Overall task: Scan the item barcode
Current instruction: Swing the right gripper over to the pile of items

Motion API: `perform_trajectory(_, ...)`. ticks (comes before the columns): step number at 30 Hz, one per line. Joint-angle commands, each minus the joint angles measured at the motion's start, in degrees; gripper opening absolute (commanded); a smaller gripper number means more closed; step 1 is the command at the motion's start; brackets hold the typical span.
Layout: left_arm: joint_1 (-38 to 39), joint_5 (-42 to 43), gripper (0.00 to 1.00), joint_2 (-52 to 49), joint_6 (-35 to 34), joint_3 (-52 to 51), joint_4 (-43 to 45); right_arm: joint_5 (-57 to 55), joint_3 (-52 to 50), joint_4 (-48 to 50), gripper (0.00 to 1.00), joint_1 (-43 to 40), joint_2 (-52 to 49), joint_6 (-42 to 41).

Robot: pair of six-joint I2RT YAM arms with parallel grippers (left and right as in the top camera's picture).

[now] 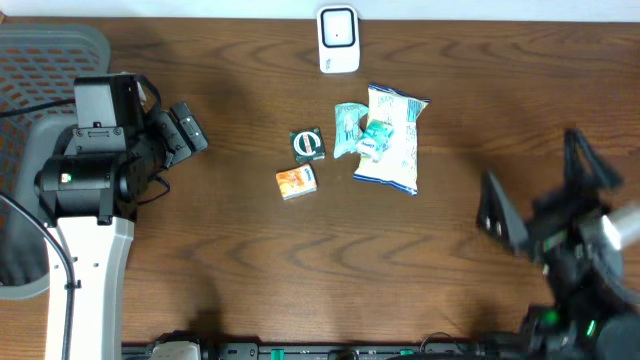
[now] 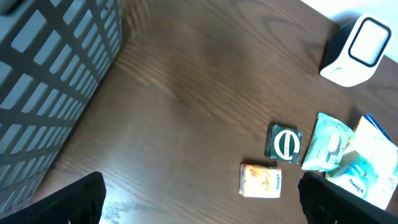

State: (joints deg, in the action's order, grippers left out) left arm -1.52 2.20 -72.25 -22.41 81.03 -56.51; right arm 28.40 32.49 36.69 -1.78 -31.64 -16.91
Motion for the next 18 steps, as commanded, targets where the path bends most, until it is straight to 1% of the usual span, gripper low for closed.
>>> perform_trajectory(1, -0.3, -0.5, 0.98, 0.0, 0.8, 0.5, -0.1, 12.8, 11.0, -6.3, 0.99, 0.4, -12.0, 5.4)
perform_trajectory(3, -0.3, -0.5, 0.98, 0.0, 0.8, 0.5, -0.1, 18.8, 19.3, -15.0, 0.99, 0.4, -20.1, 7.1)
perform_trajectory(4, -0.3, -0.5, 0.98, 0.0, 0.8, 0.5, -0.1, 21.4, 24.6, -22.1, 0.99, 0.4, -25.1, 8.2)
perform_trajectory(6, -0.3, -0.5, 0.98, 0.0, 0.8, 0.5, -0.1, 21.7, 31.3, -33.4, 0.99, 0.4, -32.4, 8.4)
perform_trajectory(8, -0.3, -0.5, 0.98, 0.0, 0.8, 0.5, -0.1, 23.8, 35.6, -41.4, 0.99, 0.4, -38.4, 8.1)
perform_trajectory(10, -0.3, -0.5, 0.98, 0.0, 0.8, 0.5, -0.1, 29.8, 37.2, -44.0, 0.99, 0.4, -42.7, 6.9)
perform_trajectory(14, -0.3, -0.5, 0.98, 0.0, 0.8, 0.5, -0.1, 48.0, 37.2, -43.8, 0.99, 0.4, -50.4, 1.5)
perform_trajectory(17, -0.3, -0.5, 0.98, 0.0, 0.8, 0.5, -0.1, 55.0, 37.1, -45.0, 0.99, 0.7, -55.0, -0.5)
perform_trajectory(18, -0.3, -0.5, 0.98, 0.0, 0.8, 0.5, -0.1, 54.9, 37.1, -45.2, 0.96, 1.7, -57.7, -1.9)
